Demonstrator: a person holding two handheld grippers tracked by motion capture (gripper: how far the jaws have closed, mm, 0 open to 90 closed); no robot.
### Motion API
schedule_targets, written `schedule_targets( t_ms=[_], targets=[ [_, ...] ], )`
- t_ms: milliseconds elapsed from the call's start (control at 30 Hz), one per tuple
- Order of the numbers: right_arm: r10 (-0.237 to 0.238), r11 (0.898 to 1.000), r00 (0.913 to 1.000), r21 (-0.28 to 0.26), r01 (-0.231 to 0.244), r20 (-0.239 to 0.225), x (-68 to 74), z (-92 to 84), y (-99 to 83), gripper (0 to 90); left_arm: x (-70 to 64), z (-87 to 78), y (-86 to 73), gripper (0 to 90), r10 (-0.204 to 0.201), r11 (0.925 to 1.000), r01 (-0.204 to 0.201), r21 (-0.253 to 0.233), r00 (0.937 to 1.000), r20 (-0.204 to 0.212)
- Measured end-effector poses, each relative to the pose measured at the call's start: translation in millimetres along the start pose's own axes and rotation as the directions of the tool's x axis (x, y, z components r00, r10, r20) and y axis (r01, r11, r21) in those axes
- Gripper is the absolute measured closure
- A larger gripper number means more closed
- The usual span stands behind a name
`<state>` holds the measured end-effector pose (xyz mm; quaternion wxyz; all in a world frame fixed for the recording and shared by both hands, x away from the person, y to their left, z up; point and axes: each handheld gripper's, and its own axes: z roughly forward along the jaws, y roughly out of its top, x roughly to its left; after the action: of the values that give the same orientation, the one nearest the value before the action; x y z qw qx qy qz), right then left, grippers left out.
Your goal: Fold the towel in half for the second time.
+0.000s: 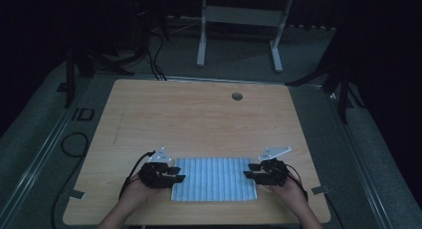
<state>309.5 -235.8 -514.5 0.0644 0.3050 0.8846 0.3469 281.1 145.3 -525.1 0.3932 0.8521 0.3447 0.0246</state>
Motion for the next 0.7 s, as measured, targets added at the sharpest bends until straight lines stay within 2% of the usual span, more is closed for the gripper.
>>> schedule_targets(
  t_ms=[33,100,133,167,200,267,433,500,700],
  targets=[
    [-0.006,1.000,1.0000,0.012,0.006,-0.001,-1.8,3.3,0.1,61.3,2.3,3.4,-0.4,60.5,-0.004,0.9999,0.004,0.011,1.0000,-0.002],
    [-0.019,0.999,0.9992,0.036,0.017,0.034,-5.0,10.9,0.1,59.5,6.1,10.0,-1.7,61.2,-0.018,0.9995,0.018,0.025,0.9998,-0.008],
    [-0.019,0.999,0.9992,0.036,0.017,0.034,-5.0,10.9,0.1,59.5,6.1,10.0,-1.7,61.3,-0.018,0.9995,0.018,0.025,0.9998,-0.008],
    [-0.024,0.999,0.9987,0.049,0.022,0.044,-7.5,15.0,-0.4,58.3,9.8,15.7,-3.2,61.3,-0.013,0.9983,0.015,0.056,0.9997,-0.023],
    [-0.013,0.997,0.9988,0.073,0.009,0.048,-11.9,22.5,-1.5,56.4,11.8,17.6,-4.0,62.7,-0.021,0.9982,0.022,0.056,0.9996,-0.020],
    [-0.013,0.998,0.9992,0.062,0.010,0.039,-15.3,25.9,-1.9,55.7,15.6,17.9,-4.8,64.3,-0.032,0.9983,0.032,0.049,0.9994,-0.013],
    [0.019,0.998,0.9997,0.052,-0.020,0.018,-24.5,33.1,3.7,54.4,25.6,17.6,-2.1,64.4,-0.033,0.9982,0.034,0.048,0.9989,-0.032],
    [0.016,0.998,0.9996,0.053,-0.017,0.023,-27.0,36.8,8.3,54.3,31.5,17.8,-0.1,64.3,-0.048,0.9979,0.049,0.042,0.9982,-0.037],
    [0.006,0.999,0.9992,0.054,-0.008,0.040,-35.8,49.2,24.0,54.1,48.5,19.4,9.2,64.3,-0.053,0.9972,0.057,0.048,0.9954,-0.079]
  ],
)
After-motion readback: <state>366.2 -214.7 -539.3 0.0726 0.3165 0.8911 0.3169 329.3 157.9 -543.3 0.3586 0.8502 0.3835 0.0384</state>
